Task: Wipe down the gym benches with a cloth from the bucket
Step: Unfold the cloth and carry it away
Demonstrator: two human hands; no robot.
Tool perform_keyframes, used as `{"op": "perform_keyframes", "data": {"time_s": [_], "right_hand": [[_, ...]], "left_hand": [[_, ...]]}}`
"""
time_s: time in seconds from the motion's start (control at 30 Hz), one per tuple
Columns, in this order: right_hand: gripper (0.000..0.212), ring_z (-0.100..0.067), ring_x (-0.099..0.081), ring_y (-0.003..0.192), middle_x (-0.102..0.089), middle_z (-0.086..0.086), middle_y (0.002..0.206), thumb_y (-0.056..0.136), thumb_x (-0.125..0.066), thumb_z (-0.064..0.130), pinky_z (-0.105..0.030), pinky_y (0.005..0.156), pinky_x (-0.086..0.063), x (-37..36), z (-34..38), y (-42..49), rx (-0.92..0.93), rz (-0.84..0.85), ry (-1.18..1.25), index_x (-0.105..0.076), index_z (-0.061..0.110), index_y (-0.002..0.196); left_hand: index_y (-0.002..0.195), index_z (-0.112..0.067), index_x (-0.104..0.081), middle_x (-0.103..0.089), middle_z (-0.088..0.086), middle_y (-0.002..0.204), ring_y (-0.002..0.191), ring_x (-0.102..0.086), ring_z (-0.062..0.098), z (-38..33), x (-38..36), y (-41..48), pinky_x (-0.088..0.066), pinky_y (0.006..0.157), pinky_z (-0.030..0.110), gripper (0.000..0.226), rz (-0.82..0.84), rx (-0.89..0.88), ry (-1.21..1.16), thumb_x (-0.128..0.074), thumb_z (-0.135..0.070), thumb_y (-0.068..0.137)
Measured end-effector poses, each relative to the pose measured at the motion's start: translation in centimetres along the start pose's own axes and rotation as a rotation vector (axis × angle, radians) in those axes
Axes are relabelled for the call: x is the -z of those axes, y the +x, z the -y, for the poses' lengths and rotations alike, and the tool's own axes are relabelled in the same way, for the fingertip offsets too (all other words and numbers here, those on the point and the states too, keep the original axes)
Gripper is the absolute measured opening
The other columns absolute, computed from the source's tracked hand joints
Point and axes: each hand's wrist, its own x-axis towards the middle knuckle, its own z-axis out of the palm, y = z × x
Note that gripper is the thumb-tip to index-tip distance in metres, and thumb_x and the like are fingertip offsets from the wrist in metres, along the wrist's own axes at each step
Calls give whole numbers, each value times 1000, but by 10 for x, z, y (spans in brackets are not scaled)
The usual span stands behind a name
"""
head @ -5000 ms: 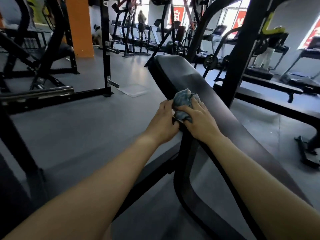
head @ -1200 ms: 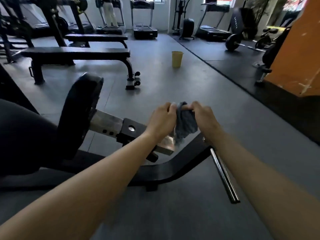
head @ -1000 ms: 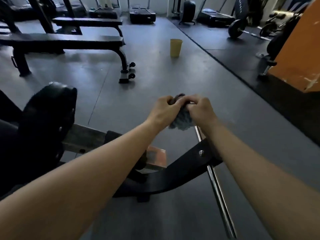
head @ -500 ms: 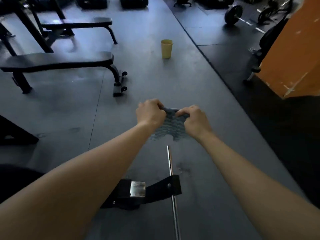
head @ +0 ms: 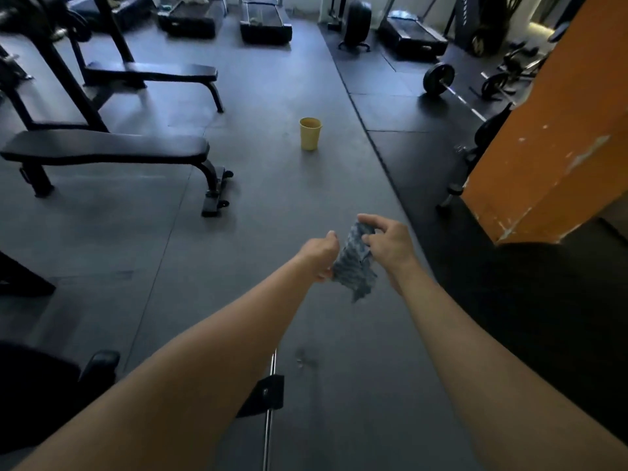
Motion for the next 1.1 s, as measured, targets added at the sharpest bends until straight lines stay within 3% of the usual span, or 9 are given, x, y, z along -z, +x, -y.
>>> {"op": "perform_keyframes", "data": {"time_s": [0.07,0.2,0.27,0.33,0.5,0.67,0.8,0.97,1.1], "right_hand": [[51,-21,-65,104,-67,-8,113,83,-50,-17,-38,97,-55,14,-2,21,-34,-10,77,-67,5,126],[53,-23,-67,97,-68,-10,108,82,-47,-19,-38,87,-60,35,-9,68,-60,-46,141,-69,8,122],[53,-20,-66,93,-68,-10,107,81,-46,-19,-25,78,-58,48,-13,94,-47,-57,74,-69,8,119],[50,-21,-67,96,-69,-9,108,81,-47,-17,-29,85,-58,60,-21,127,-46,-69,-6,-71,12,114],[43,-21,-64,99,-68,-14,114,83,-55,-13,-37,93,-54,86,-48,227,-145,-47,-112,-69,5,119],[38,-27,-69,98,-70,-13,105,81,-64,-9,-42,95,-56,97,-55,328,-216,51,-185,-72,12,112],[30,-27,-67,89,-70,-15,96,82,-70,-7,-40,89,-56,86,-42,408,-221,120,-98,-70,8,109],[33,-27,-59,76,-60,-11,73,80,-57,-11,-54,84,-57,58,-35,524,-203,173,-12,-66,11,103],[33,-30,-62,86,-65,-16,99,88,-55,-12,-51,86,-56,34,-36,630,-234,178,173,-66,8,113]], "left_hand": [[136,-6,-52,-57,20,141,107,-63,35,-19,-14,7,-50,79,32,59,26,28,-100,-22,-50,112],[140,-7,-53,-63,16,120,68,-55,27,-51,-42,42,-39,46,33,62,70,87,-319,-32,-55,108],[138,-5,-54,-67,14,109,66,-59,23,-70,-55,83,-42,35,28,46,38,72,-458,-53,-37,105],[134,3,-48,-68,15,105,70,-62,23,-91,-64,128,-47,38,23,41,-11,44,-535,-60,-17,101],[90,-1,-55,-59,18,83,69,-59,28,-159,-69,226,-52,66,37,16,-78,-12,-370,-69,1,85],[64,-9,-65,-60,11,66,66,-62,24,-234,-58,298,-61,69,46,21,-103,-233,-40,-75,7,73],[86,-11,-71,-72,10,82,79,-68,23,-292,-51,347,-56,70,29,19,-66,-431,101,-73,6,78],[94,-13,-70,-72,15,94,90,-71,31,-351,-37,431,-61,78,42,31,-29,-580,68,-60,12,78],[108,-8,-66,-65,12,104,83,-64,21,-402,-9,507,-56,63,26,35,-1,-610,31,-62,15,82]]}}
